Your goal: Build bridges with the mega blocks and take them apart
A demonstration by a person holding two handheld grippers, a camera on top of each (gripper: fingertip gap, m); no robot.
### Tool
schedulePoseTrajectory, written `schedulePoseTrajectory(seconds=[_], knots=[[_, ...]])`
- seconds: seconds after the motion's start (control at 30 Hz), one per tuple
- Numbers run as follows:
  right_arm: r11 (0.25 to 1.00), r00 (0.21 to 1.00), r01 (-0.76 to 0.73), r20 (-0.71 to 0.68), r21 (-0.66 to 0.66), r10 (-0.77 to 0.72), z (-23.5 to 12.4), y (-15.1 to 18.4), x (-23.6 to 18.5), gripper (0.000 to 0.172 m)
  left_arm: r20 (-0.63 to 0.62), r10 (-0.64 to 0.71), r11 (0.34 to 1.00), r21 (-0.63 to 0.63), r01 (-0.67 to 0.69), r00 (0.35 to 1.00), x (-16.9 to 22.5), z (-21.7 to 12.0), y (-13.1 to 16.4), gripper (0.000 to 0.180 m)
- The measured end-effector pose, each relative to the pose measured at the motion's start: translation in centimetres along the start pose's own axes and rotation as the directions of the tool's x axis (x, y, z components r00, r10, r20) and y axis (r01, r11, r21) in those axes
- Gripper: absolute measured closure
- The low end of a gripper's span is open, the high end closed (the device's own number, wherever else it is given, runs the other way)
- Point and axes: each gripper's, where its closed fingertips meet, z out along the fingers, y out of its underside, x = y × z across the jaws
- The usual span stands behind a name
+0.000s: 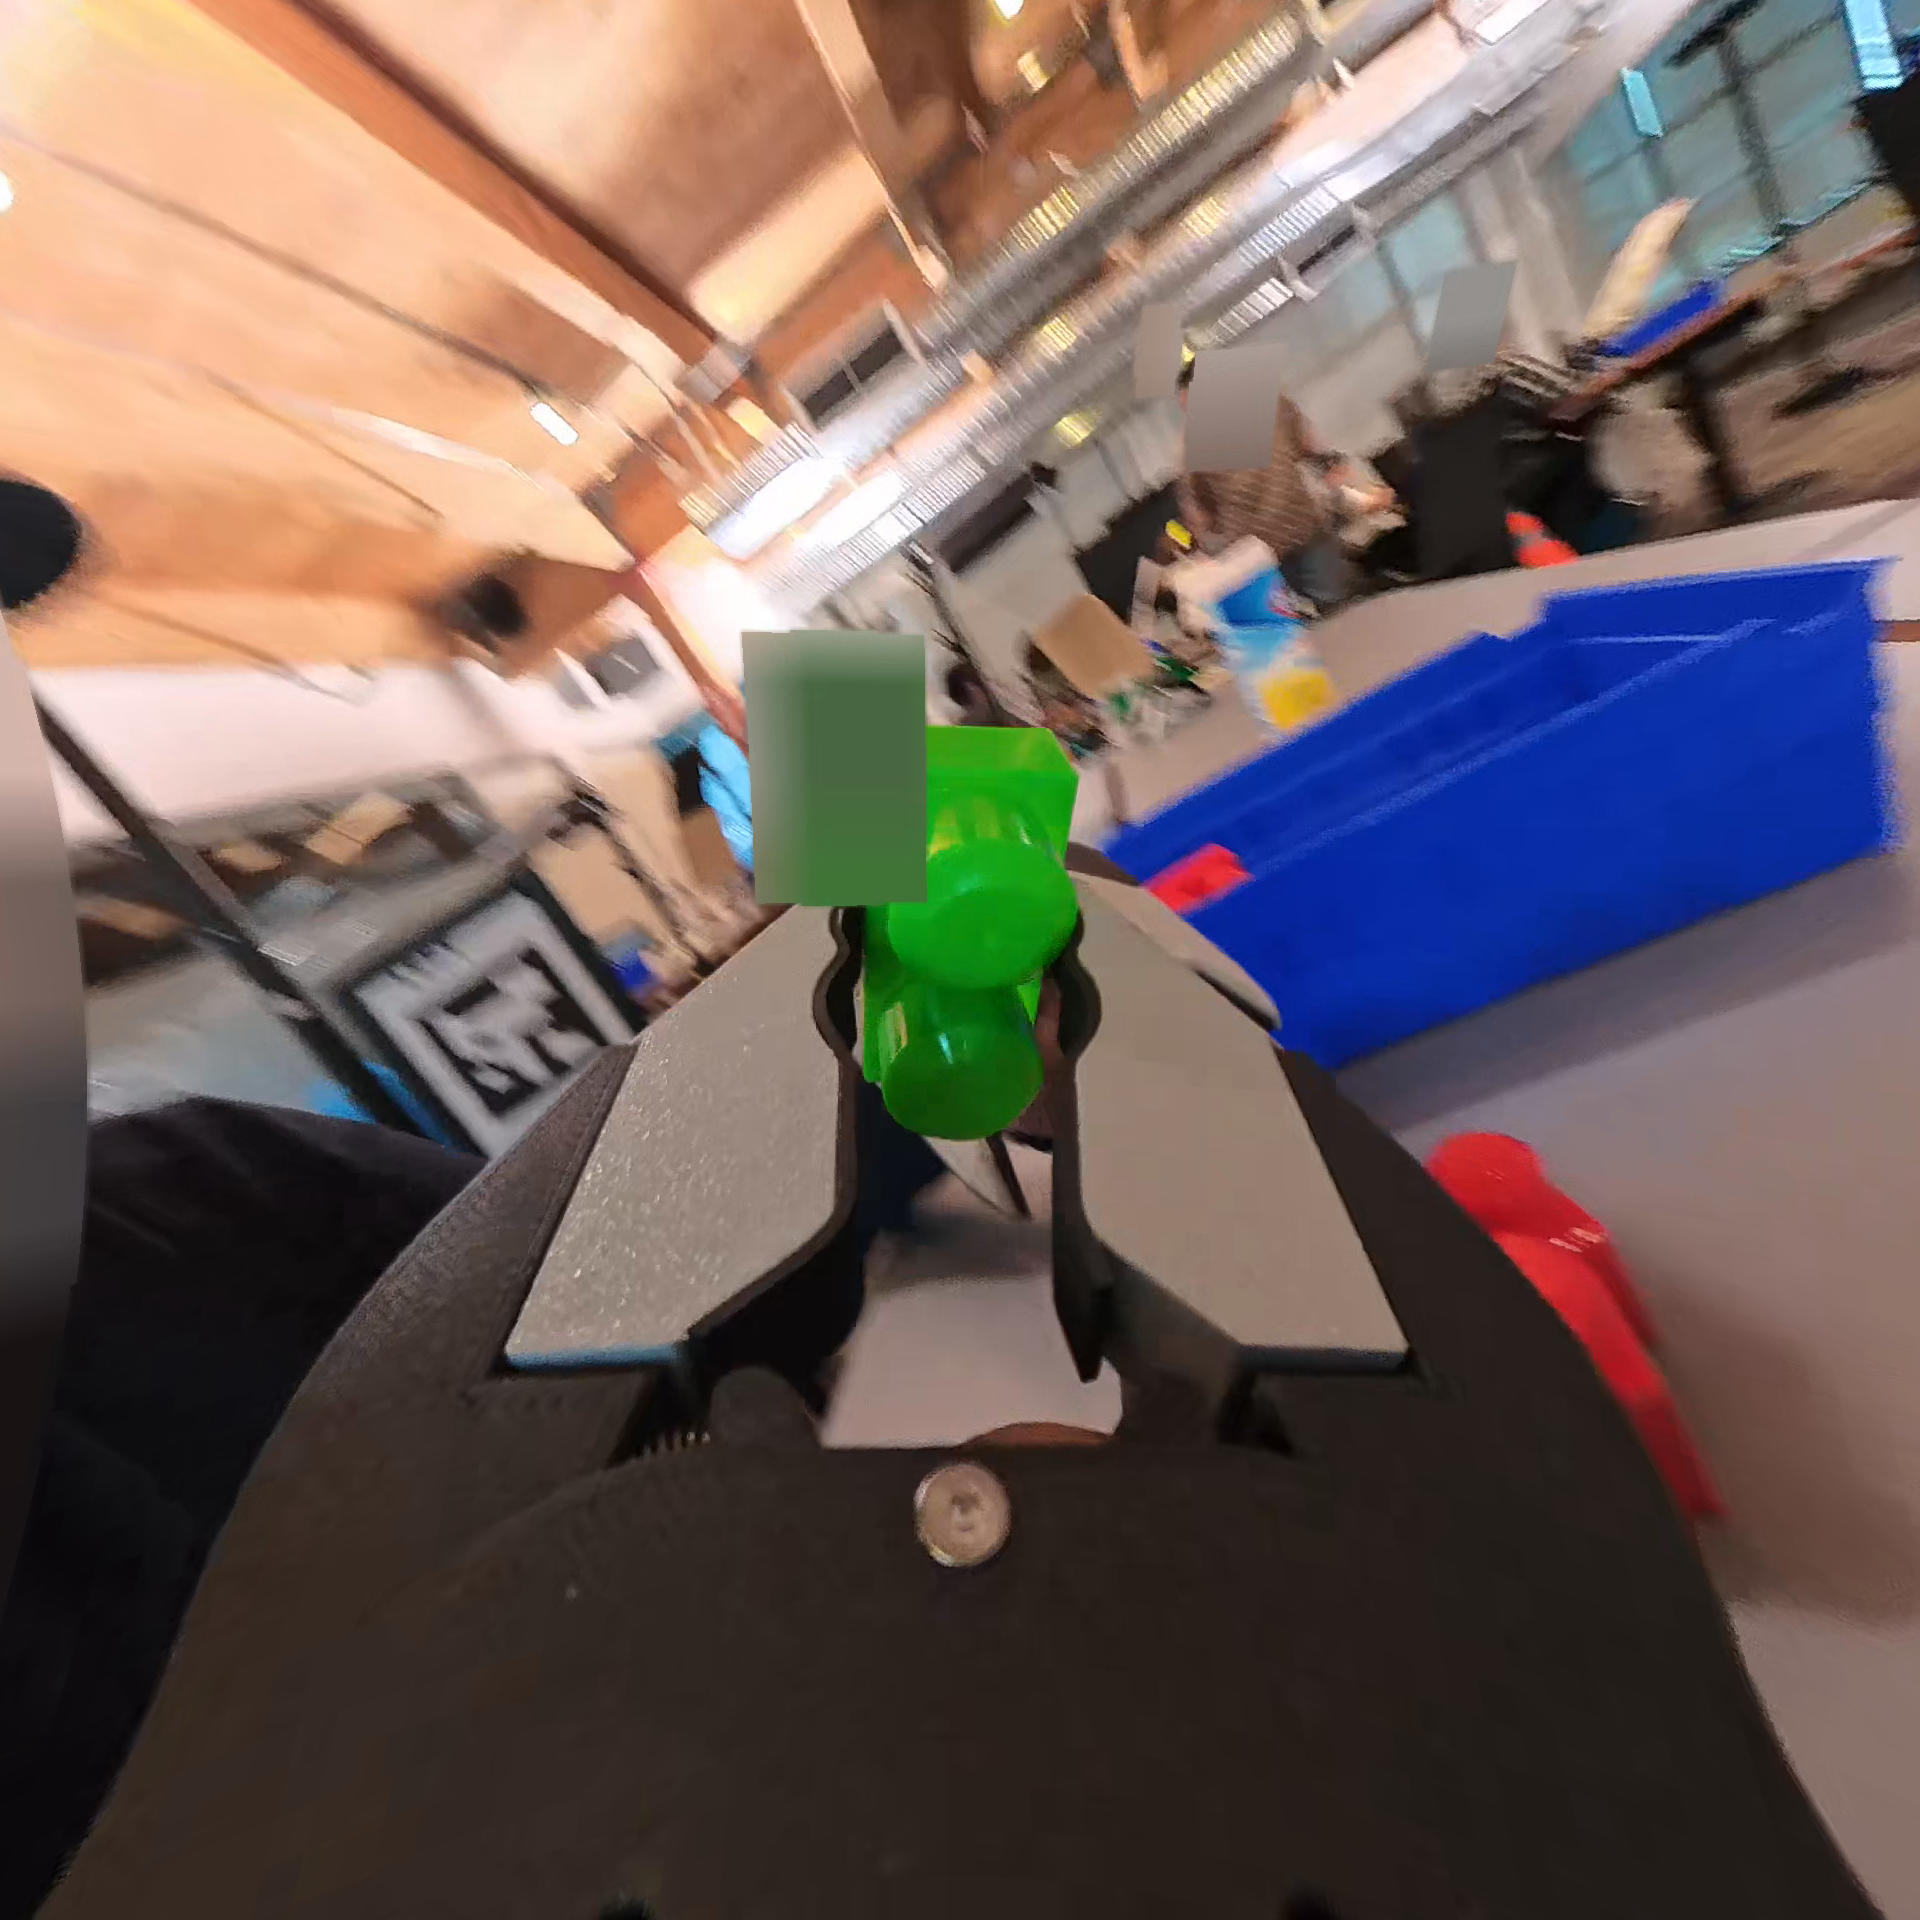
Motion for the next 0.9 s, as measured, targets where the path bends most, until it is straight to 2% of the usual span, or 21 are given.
schedulePoseTrajectory(seconds=[0.13, 0.27, 0.4, 0.57, 0.7, 0.8, 0.9], knots=[[0.994, 0.994, 0.082, -0.07, -0.072, -0.087, 0.3, 1.0, 0.6, 0.139, 0.13, 0.001, 0.984, -0.177, 0.022, 0.992, -2.7, 1.5, 3.5, 0.107], [0.994, 0.991, 0.092, -0.097, -0.067, -0.098, -0.2, 0.7, 1.1, 0.139, 0.201, -0.04, 0.942, -0.319, 0.104, 0.979, -4.5, 2.7, 6.4, 0.101], [0.995, 0.99, 0.087, -0.106, -0.043, -0.091, -0.8, 0.0, 1.5, 0.139, 0.207, -0.038, 0.882, -0.453, 0.13, 0.978, -4.5, 3.5, 9.0, 0.104], [0.996, 0.991, 0.086, -0.105, -0.014, -0.087, -1.4, -0.7, 1.2, 0.139, 0.128, 0.028, 0.878, -0.477, 0.037, 0.991, -4.4, 4.8, 9.3, 0.109], [0.996, 0.99, 0.088, -0.11, -0.016, -0.089, -1.4, -0.7, 1.3, 0.139, 0.071, -0.004, 0.885, -0.465, 0.037, 0.997, -4.9, 6.2, 8.6, 0.109], [0.996, 0.989, 0.091, -0.113, -0.014, -0.092, -1.5, -0.8, 1.2, 0.139, 0.012, -0.043, 0.911, -0.41, 0.044, 0.999, -4.6, 7.2, 7.5, 0.109], [0.996, 0.99, 0.089, -0.109, -0.006, -0.089, -1.6, -0.9, 1.0, 0.139, 0.049, -0.069, 0.913, -0.401, 0.083, 0.996, -4.6, 7.1, 7.6, 0.108]])
